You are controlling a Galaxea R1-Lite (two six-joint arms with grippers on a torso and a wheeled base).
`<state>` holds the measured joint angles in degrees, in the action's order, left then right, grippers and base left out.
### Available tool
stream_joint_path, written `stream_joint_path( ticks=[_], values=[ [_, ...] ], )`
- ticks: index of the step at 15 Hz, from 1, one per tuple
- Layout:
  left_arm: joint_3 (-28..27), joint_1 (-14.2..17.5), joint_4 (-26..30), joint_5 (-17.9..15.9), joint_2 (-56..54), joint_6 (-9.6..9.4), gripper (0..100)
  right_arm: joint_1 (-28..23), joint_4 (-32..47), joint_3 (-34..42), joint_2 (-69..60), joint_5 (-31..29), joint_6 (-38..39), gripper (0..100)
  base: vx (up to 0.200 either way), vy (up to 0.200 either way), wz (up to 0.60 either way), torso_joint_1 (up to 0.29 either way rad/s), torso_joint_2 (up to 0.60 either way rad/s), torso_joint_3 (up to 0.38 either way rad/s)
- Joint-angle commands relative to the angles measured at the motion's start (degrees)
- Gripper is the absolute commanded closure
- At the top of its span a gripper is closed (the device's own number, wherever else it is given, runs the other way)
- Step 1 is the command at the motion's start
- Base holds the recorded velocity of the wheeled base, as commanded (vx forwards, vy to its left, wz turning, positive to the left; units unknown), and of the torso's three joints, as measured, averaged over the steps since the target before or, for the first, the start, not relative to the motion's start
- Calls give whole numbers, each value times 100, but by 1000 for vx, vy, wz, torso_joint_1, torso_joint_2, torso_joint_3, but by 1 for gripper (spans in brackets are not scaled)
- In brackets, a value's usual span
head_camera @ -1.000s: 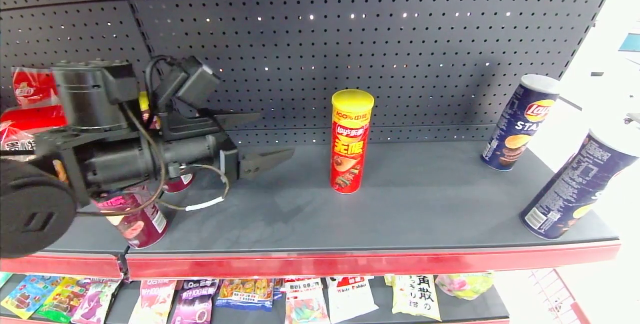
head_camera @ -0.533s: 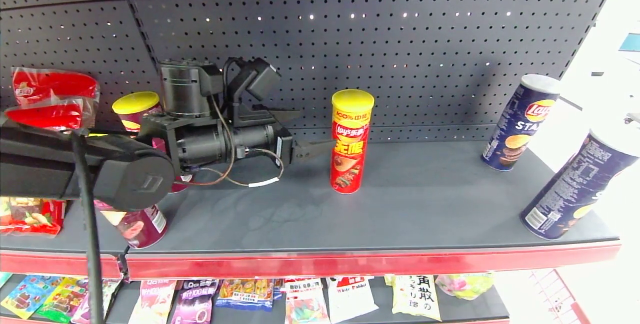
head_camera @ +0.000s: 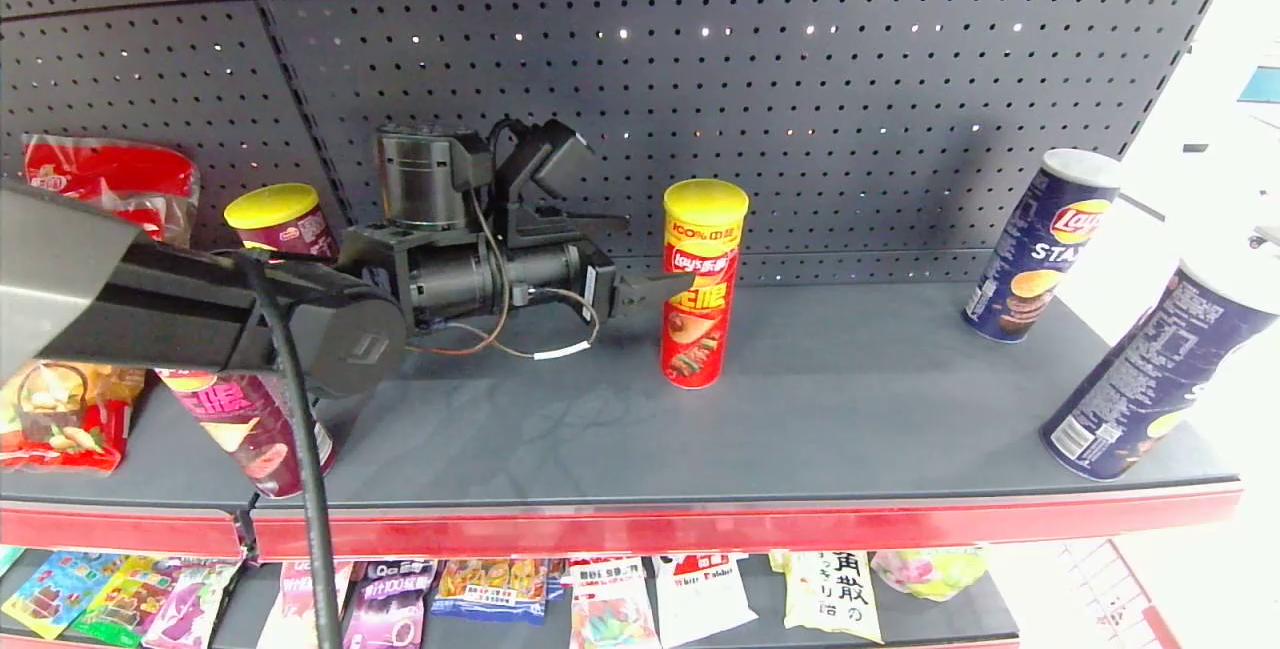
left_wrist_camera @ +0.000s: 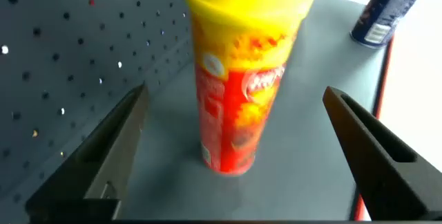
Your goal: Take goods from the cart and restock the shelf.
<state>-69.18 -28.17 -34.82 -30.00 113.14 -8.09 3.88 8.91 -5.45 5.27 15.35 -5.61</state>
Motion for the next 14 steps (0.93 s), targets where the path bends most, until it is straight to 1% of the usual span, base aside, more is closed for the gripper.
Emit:
stream_joint_path(
  ticks=[1, 2, 6, 9, 11, 14],
  values=[
    [-148, -57, 10, -23, 173, 1, 0, -1, -3, 0, 9, 3, -2, 100, 0, 0, 0, 0, 0, 0],
    [-298, -153, 63, -146, 287, 10, 0, -1, 5, 0, 9, -5, -2, 100, 0, 0, 0, 0, 0, 0],
    [-553, -145, 80, -278, 525, 1, 0, -1, -3, 0, 9, -32, -2, 100, 0, 0, 0, 0, 0, 0],
    [-922, -74, 89, -296, 806, 1, 0, -1, 5, 0, 9, -32, -2, 100, 0, 0, 0, 0, 0, 0],
    [-1045, -48, 107, -305, 885, 1, 0, -1, -3, 0, 9, -41, -2, 100, 0, 0, 0, 0, 0, 0],
    [-1080, 110, 195, -586, 894, -8, 0, -1, -3, -9, 9, -32, -2, 100, 0, 0, 0, 0, 0, 0]
  ],
)
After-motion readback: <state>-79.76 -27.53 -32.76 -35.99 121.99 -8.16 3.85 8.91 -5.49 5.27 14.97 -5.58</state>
